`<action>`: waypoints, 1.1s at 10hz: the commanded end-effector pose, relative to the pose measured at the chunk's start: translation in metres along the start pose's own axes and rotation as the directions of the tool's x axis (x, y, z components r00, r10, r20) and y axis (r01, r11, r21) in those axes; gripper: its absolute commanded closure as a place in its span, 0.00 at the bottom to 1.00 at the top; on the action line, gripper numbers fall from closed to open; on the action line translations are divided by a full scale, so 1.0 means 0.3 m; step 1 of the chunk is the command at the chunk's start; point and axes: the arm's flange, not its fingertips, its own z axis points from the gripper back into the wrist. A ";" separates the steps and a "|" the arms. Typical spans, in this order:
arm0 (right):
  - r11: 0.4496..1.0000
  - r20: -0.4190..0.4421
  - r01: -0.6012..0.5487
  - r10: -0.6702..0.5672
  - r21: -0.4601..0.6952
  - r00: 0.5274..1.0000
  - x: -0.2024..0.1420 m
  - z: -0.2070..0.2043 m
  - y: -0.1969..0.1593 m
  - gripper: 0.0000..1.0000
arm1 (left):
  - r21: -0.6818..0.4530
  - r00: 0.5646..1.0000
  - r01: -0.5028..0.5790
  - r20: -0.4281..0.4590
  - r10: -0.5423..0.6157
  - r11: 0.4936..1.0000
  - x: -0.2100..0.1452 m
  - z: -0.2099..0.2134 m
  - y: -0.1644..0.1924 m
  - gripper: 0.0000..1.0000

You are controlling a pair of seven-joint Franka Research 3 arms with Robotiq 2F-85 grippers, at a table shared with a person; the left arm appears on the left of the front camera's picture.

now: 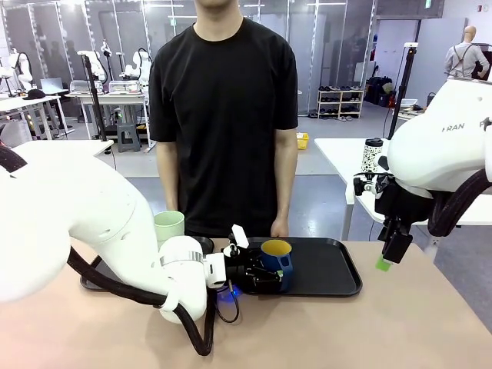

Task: Sort and store the cups by type.
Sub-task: Pick up the Handle plastic cup and place it into the empty Flat Tray.

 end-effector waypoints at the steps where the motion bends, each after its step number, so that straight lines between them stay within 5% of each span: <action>1: 1.000 0.001 0.007 -0.007 0.002 1.000 0.000 0.005 0.001 0.00 | 0.034 1.000 -0.001 -0.027 0.001 0.999 -0.076 -0.011 0.001 0.21; 3: 1.000 0.001 0.007 -0.007 0.002 1.000 0.000 0.005 0.001 0.00 | 0.040 0.999 0.006 -0.034 -0.005 0.999 -0.079 -0.010 0.005 0.01; 11: 1.000 0.001 0.007 -0.007 0.002 1.000 0.000 0.005 0.001 0.00 | 0.049 0.996 0.058 -0.070 -0.055 0.997 -0.032 0.047 -0.061 0.00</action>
